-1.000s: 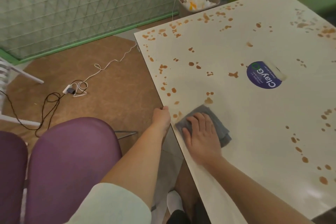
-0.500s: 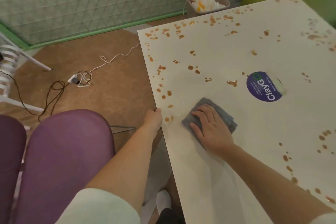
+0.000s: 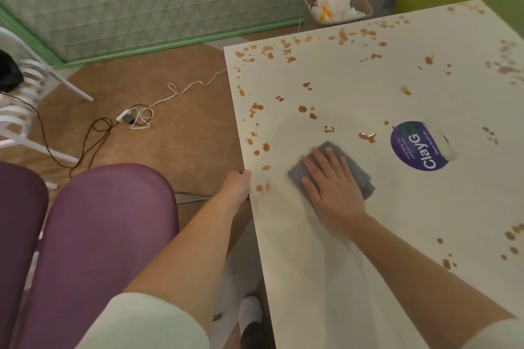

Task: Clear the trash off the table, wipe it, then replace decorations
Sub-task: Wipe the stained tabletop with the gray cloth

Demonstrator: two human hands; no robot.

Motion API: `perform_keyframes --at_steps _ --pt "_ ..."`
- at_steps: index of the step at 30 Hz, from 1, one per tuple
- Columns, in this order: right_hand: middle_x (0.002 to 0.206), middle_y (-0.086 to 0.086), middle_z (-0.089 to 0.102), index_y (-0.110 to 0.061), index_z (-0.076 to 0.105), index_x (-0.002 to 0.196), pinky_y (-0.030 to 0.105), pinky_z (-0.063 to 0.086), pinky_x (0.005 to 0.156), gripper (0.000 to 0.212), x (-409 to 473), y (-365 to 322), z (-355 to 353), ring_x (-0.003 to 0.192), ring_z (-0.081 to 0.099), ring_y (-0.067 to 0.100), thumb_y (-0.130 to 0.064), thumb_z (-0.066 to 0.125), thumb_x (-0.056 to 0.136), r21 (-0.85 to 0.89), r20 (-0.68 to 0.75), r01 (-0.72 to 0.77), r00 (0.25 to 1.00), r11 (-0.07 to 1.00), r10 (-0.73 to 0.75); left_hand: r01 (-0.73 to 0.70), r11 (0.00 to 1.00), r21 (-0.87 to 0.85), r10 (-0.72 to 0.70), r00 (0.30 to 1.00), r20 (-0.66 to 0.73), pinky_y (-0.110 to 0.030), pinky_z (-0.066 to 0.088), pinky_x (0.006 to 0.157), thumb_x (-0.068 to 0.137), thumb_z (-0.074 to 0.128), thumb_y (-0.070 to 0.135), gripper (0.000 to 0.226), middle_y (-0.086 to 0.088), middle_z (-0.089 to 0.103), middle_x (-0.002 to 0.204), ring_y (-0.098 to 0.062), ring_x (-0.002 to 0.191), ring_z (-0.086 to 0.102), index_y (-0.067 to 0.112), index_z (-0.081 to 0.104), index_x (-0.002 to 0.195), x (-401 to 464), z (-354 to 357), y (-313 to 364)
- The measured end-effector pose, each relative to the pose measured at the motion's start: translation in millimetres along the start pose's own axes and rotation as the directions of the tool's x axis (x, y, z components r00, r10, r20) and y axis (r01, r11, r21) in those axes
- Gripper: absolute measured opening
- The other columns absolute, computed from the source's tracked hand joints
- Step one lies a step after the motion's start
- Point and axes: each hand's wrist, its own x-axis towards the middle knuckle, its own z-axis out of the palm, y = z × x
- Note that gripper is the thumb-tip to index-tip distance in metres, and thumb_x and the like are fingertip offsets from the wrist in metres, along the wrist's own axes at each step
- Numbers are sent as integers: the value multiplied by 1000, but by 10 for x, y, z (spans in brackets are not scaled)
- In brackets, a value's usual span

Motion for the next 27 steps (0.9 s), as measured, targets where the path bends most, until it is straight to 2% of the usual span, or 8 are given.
perform_keyframes --at_steps 3,6,9,15,17,20,23,27 --pt "165 -3 7 -29 17 156 41 -5 123 57 246 -157 45 151 -6 18 -48 13 103 6 -58 -161 985 987 161 -3 1000 6 3 1000 -24 -48 50 96 98 39 34 38 -12 60 122 -34 109 59 10 49 127 26 11 -17" --pt "164 -2 13 -25 21 156 40 -3 123 56 74 -449 182 152 -1 17 -44 14 104 -28 -36 -14 999 999 13 0 1000 -21 0 1000 2 -49 50 97 97 42 35 41 -12 59 123 -34 110 58 11 48 129 39 14 -20" --pt "163 -5 16 -26 21 155 35 -4 122 54 -53 -344 174 151 1 12 -43 12 105 -37 15 128 992 991 -127 14 998 -55 -14 1000 10 -49 52 94 95 43 36 41 -10 60 120 -32 107 60 13 49 129 33 10 -23" --pt "165 -1 9 -24 14 157 41 -1 123 59 282 -517 164 152 -3 18 -42 4 101 7 -80 -155 985 988 155 0 997 -77 3 999 37 -48 54 92 91 45 37 35 -8 63 115 -31 105 62 16 54 118 92 -7 -65" --pt "164 -1 12 -30 20 155 45 3 123 56 66 -740 227 152 -2 19 -44 11 102 71 -65 -44 997 997 49 3 998 -62 1 998 66 -48 55 90 89 46 39 36 -9 64 116 -30 104 63 18 55 116 38 -40 -30" --pt "162 -3 20 -36 40 139 45 7 122 41 -321 -803 303 152 2 17 -42 20 104 74 -38 103 994 992 -100 44 993 -106 -29 989 142 -36 56 65 100 43 32 25 -6 63 110 -23 93 63 17 53 117 -121 -114 61" --pt "160 -3 25 -34 46 131 42 4 123 39 -97 -627 249 152 5 17 -41 19 104 78 -82 -20 996 997 26 59 992 -111 -38 982 183 -29 49 54 105 40 25 15 0 60 90 -14 76 59 17 50 113 -183 -173 91" --pt "161 0 22 -28 43 137 43 1 124 42 220 -743 226 152 4 21 -40 19 104 105 -136 -231 960 967 244 68 993 -93 -46 974 224 -36 53 71 105 42 25 20 0 60 96 -17 90 60 13 50 118 -169 -231 84"
